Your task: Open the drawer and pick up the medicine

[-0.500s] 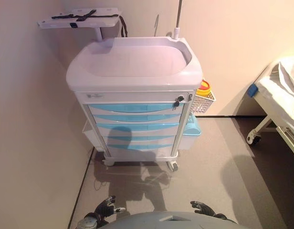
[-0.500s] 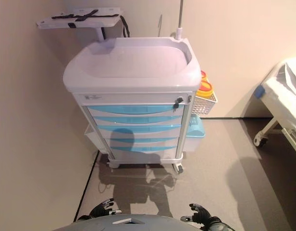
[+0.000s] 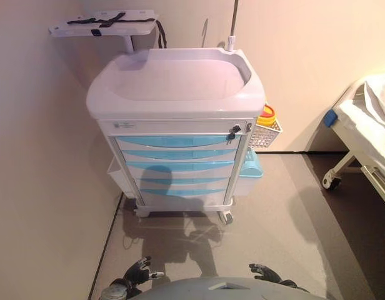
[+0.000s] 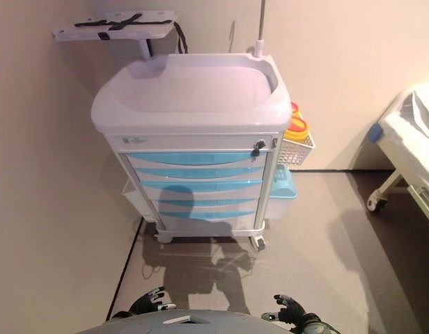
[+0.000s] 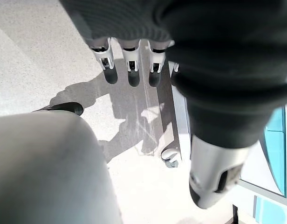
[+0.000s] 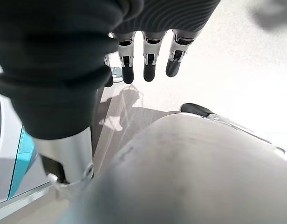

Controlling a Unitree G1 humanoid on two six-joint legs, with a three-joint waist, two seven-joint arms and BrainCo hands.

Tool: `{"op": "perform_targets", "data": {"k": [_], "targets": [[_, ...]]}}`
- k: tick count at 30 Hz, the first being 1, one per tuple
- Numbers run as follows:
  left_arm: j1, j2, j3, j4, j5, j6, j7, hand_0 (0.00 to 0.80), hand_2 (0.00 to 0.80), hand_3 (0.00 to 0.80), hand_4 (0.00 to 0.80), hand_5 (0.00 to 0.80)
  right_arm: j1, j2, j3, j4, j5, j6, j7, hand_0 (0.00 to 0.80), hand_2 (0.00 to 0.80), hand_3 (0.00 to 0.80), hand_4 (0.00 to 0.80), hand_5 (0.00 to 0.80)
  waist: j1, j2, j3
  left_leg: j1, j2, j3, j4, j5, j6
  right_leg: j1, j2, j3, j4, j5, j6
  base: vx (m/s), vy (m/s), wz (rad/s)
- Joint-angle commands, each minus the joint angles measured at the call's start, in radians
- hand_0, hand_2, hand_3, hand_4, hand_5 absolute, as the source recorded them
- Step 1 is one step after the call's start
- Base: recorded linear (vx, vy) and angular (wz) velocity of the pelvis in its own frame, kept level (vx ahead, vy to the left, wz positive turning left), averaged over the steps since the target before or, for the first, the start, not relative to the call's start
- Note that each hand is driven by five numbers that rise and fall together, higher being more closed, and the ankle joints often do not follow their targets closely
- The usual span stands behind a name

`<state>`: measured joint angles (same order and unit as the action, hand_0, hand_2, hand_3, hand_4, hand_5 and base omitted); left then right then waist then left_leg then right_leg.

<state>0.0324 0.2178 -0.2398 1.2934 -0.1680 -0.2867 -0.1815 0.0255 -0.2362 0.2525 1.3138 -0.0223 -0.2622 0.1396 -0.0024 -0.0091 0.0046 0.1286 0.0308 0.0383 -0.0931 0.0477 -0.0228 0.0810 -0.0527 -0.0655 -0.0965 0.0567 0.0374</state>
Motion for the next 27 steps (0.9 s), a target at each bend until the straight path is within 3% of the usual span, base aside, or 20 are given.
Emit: {"op": "perform_targets", "data": {"k": [1,8,14,27], "targets": [[-0.067,-0.05,0.024,0.089,-0.03,-0.012,0.009,0.0,0.0,0.0,0.0,0.0,-0.066,0.044,0.043,0.028,-0.011,-0.023,0.001,0.0,0.0,0.0,0.0,0.0,0.001,-0.033,0.04,0.006,-0.038,-0.026,0.021,-0.058,0.027,0.028,-0.012,-0.007,0.026,0.01,0.023,0.042,0.016,-0.01],[-0.069,-0.044,0.03,0.08,-0.053,-0.011,0.032,0.0,0.0,0.0,0.0,0.0,-0.063,0.035,0.04,0.024,0.008,-0.025,-0.006,0.0,0.0,0.0,0.0,0.0,-0.001,-0.029,0.069,-0.024,-0.047,-0.036,0.046,-0.064,0.036,-0.003,-0.017,0.004,0.053,0.003,0.021,0.067,0.043,-0.01],[-0.108,-0.037,0.022,0.054,-0.164,-0.018,0.067,0.0,0.0,0.0,0.0,0.0,-0.08,0.02,0.05,0.005,0.054,-0.035,-0.024,0.0,0.0,0.0,0.0,0.0,-0.004,-0.019,0.114,-0.083,-0.05,-0.053,0.041,-0.046,0.046,-0.082,-0.019,0.018,0.09,0.003,0.02,0.009,0.06,-0.03],[-0.306,-0.011,0.068,-0.109,-0.447,-0.16,0.049,0.0,0.0,0.0,0.0,0.0,-0.175,-0.028,0.07,-0.078,0.126,-0.017,-0.049,0.0,0.0,0.0,0.0,0.0,-0.033,-0.033,0.288,-0.33,-0.067,-0.021,0.224,-0.051,0.065,-0.312,-0.018,0.098,0.231,0.015,0.015,-0.083,0.066,-0.06]]}}
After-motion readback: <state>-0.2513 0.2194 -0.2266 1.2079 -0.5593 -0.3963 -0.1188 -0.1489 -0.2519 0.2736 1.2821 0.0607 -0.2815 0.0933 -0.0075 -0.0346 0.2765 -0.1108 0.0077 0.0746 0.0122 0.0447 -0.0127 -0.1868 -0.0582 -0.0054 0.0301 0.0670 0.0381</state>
